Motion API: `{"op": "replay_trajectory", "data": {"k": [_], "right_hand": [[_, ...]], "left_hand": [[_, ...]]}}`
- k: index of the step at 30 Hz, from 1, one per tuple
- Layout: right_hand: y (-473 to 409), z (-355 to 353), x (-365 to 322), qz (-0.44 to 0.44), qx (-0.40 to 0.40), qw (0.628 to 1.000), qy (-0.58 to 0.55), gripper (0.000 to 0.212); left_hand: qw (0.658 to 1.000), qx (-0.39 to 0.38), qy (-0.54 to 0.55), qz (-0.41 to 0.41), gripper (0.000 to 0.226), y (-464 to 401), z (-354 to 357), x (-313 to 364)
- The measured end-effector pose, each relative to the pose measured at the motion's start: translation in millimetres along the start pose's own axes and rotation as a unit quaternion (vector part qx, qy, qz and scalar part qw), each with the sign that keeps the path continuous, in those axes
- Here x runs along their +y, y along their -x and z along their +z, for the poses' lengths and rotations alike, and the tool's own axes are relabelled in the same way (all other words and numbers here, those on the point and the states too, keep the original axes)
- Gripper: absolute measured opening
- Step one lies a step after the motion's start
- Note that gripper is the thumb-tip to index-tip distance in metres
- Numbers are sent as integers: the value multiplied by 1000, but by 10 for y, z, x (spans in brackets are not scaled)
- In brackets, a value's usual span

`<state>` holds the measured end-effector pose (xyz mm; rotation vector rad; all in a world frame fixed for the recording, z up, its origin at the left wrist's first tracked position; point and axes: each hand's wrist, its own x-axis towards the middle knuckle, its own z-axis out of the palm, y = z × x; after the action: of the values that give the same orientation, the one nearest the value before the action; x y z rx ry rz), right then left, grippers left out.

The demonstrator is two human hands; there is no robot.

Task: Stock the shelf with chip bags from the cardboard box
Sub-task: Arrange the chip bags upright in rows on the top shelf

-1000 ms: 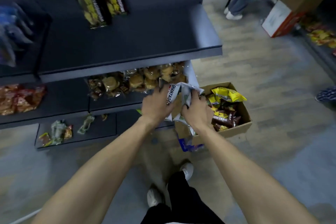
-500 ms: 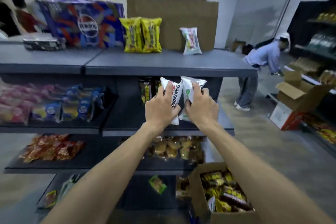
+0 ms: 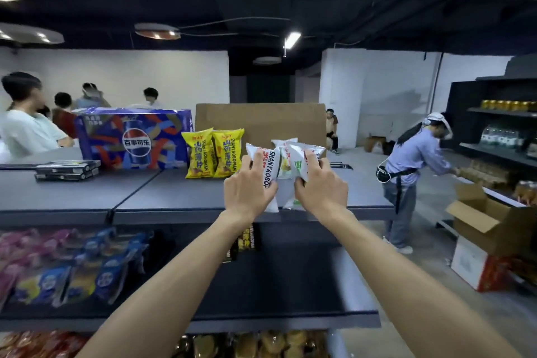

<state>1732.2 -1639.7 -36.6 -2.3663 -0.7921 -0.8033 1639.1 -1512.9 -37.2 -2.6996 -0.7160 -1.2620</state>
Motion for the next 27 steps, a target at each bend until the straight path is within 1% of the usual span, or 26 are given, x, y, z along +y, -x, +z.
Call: {"op": "replay_trajectory", "data": {"k": [3, 8, 18, 27], "right_hand": [[-271, 105, 242, 5, -7, 1000, 8, 58], [-582, 329, 473, 4, -30, 999, 15, 55], [-1001, 777, 547, -13, -37, 999, 4, 58], [-1433, 1021, 746, -1, -23, 999, 25, 54]], "left_hand": [[1000, 2, -19, 8, 69, -245, 186, 102], [999, -1, -32, -4, 67, -454, 503, 179], [998, -18, -35, -39, 65, -833, 946, -22], [998, -26, -38, -39, 65, -1224, 1404, -169]]}}
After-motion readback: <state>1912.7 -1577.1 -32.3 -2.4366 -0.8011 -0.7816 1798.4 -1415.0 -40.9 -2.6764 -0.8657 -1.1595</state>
